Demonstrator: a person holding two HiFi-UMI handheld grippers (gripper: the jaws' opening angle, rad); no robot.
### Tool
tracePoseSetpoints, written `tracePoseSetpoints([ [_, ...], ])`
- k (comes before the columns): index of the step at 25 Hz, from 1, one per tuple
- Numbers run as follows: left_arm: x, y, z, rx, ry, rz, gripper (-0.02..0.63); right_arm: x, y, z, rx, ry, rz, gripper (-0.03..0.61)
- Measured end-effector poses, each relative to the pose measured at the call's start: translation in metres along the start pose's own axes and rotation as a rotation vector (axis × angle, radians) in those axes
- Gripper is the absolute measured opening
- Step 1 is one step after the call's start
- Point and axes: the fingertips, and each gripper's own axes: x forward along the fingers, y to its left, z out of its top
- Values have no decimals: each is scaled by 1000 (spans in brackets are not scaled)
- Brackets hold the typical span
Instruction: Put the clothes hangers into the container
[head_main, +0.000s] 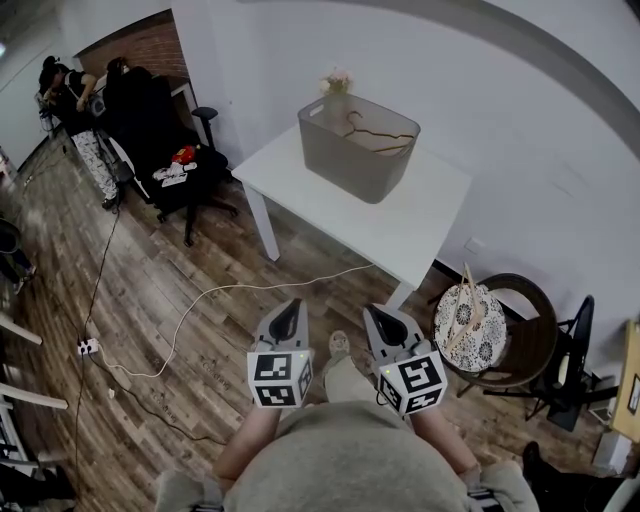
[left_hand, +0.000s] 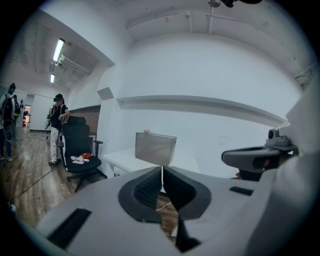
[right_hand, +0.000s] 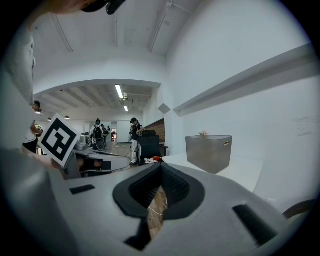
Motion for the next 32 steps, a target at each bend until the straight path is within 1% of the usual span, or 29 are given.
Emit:
tracePoseSetpoints([
  [6,-3,0,1,3,-2,-1,12,0,2,-4,16,17,1,3],
  [12,0,6,-1,13,4,8,12,3,6,-3,-4,28,3,2],
  [16,1,4,1,15,5,-2,12,5,4,-2,-1,28,-5,2],
  [21,5,2,0,21,19,-3,12,8,4,-3,-1,43,7,2],
  [32,4,6,3,25,14,12,14,15,3,6,0,18,12,2],
])
